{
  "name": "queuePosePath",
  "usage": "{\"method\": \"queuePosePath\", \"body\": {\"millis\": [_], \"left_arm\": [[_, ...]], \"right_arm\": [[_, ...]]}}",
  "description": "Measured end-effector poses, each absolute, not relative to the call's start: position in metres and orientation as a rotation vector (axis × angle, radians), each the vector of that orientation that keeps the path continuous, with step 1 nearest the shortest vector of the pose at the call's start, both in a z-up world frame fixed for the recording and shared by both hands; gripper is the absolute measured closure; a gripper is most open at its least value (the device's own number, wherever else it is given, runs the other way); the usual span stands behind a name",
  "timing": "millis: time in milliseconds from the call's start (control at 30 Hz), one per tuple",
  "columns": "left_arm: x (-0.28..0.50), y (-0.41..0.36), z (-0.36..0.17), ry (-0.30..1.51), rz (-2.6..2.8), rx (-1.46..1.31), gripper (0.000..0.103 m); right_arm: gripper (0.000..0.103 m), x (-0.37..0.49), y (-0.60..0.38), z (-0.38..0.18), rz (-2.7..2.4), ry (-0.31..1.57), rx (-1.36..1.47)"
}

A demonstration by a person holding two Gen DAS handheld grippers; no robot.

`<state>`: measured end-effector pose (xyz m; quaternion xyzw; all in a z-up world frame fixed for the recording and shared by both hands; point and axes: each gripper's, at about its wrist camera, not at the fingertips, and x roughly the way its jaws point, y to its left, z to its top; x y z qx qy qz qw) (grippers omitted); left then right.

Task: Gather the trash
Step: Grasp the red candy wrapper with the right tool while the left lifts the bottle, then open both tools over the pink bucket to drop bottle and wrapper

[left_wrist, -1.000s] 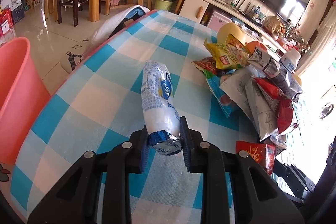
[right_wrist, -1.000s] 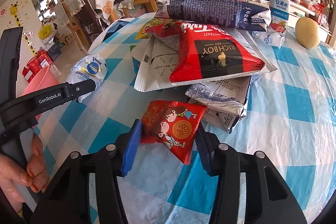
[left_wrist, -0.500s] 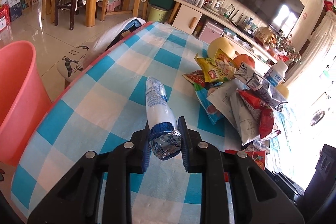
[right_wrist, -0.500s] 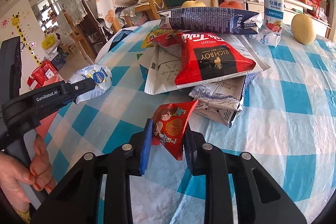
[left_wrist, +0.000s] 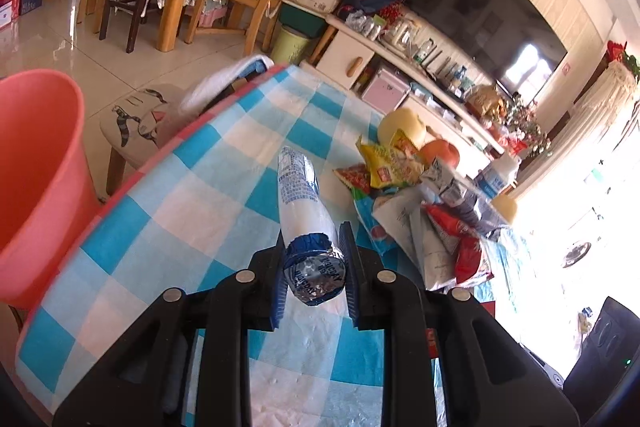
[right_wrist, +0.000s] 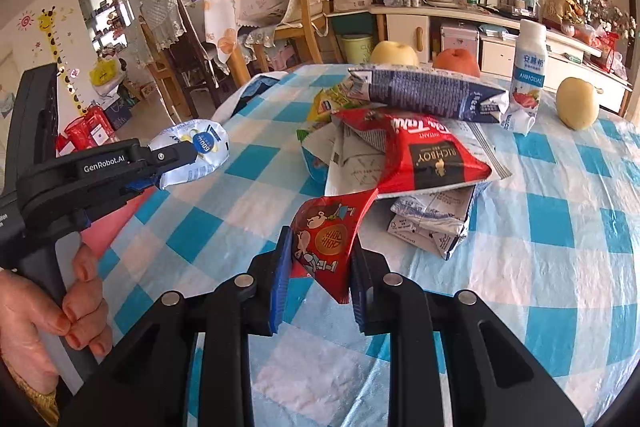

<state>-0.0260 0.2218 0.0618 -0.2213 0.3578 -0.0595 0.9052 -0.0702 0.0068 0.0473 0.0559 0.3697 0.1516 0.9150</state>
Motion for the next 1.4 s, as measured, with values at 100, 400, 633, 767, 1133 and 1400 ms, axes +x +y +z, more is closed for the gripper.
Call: {"method": "queuePosePath", "body": {"millis": [100,400,633,767,1133,1400], "left_arm": [[-0.033,0.239,0.073,0.678,-0.074,-0.477,0.078],[-0.058,0.328,0.093,0.520,0.256,-0.588,0.078],[-0.070,0.413,0.076,0.538,0.534,-0.784,0.078],[-0.077,0.449,0.057,0.567,0.630,-0.915,0.078],[-0.067,0.445,0.055,0.578,0.679,-0.834,0.044],[-0.070,0.406,0.086,0.349,0.514,-0.691,0.018]], "right_arm": [[0.076,-0.071,0.015,0.059,0.339,0.750,0.149],[0.076,-0.051,0.100,0.104,0.543,0.720,0.194],[0.076,-0.018,0.211,0.121,0.731,0.734,0.163],[0.075,-0.002,0.260,0.116,0.782,0.776,0.158],[0.029,0.000,0.261,0.092,0.706,0.843,0.196],[0.014,-0.035,0.199,0.100,0.535,0.738,0.099]]}}
